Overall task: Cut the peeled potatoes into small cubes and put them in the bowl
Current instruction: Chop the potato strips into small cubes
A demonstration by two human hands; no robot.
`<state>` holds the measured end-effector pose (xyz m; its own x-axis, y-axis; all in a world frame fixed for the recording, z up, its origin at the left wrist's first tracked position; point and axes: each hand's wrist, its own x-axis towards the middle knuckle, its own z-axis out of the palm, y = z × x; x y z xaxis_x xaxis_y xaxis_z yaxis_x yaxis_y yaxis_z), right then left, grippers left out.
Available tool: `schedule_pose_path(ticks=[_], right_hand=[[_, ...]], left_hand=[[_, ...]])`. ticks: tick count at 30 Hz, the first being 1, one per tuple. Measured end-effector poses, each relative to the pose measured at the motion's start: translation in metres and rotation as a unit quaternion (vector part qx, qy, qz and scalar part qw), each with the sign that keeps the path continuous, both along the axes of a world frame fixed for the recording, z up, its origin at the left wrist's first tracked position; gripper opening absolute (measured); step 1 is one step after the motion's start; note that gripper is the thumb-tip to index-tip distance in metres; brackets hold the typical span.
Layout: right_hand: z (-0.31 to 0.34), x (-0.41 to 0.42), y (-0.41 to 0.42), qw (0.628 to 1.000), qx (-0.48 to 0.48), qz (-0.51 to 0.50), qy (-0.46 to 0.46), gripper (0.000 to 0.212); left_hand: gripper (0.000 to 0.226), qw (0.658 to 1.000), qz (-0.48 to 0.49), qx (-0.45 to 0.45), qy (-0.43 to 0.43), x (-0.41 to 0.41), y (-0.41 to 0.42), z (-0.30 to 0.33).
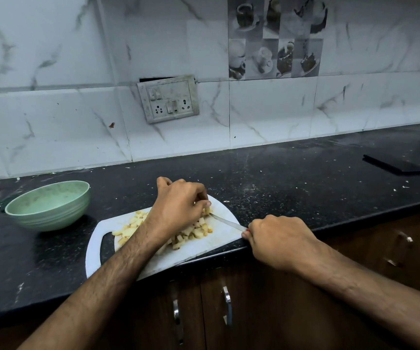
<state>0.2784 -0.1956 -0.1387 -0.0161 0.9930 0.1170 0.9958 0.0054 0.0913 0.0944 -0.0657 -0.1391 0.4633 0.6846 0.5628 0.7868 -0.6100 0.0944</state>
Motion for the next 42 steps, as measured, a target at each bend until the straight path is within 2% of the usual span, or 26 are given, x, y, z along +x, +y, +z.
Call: schedule_pose_path(ticks=[9, 19, 23, 26, 28, 29, 32, 34, 42], right_hand=[[-0.010, -0.004, -0.004, 1.000, 0.024, -0.004, 0.005, 0.039], [-0.003, -0.004, 0.010, 1.000, 0.014, -0.019, 0.014, 0.039], [0.003, 0.005, 0.023, 0.987, -0.065, -0.043, 0.138, 0.038], [0.009, 0.016, 0.028, 0.956, -0.105, -0.036, 0.271, 0.043], [0.012, 0.018, 0.026, 0.940, -0.126, -0.037, 0.314, 0.046], [0.012, 0.017, 0.024, 0.946, -0.127, -0.035, 0.298, 0.046], [0.008, 0.015, 0.020, 0.985, -0.075, -0.034, 0.152, 0.042], [0.009, 0.014, 0.015, 0.994, -0.033, -0.035, 0.096, 0.040], [0.025, 0.027, -0.006, 0.995, -0.025, -0.037, 0.084, 0.038]], left_hand=[[0.013, 0.995, -0.002, -0.038, -0.087, -0.002, 0.014, -0.003], [0.014, 0.980, -0.068, -0.068, -0.175, -0.005, 0.014, 0.006], [0.018, 0.978, -0.099, -0.058, -0.173, -0.009, -0.008, 0.003], [0.020, 0.977, -0.120, -0.077, -0.159, -0.012, -0.022, -0.008], [0.021, 0.978, -0.129, -0.088, -0.139, -0.013, -0.028, -0.018], [0.020, 0.980, -0.131, -0.080, -0.124, -0.013, -0.031, -0.022], [0.013, 0.988, -0.127, -0.054, -0.075, -0.009, -0.037, -0.031], [0.009, 0.990, -0.127, -0.040, -0.047, -0.006, -0.040, -0.033], [0.006, 0.991, -0.127, -0.007, -0.041, -0.005, -0.038, -0.034]])
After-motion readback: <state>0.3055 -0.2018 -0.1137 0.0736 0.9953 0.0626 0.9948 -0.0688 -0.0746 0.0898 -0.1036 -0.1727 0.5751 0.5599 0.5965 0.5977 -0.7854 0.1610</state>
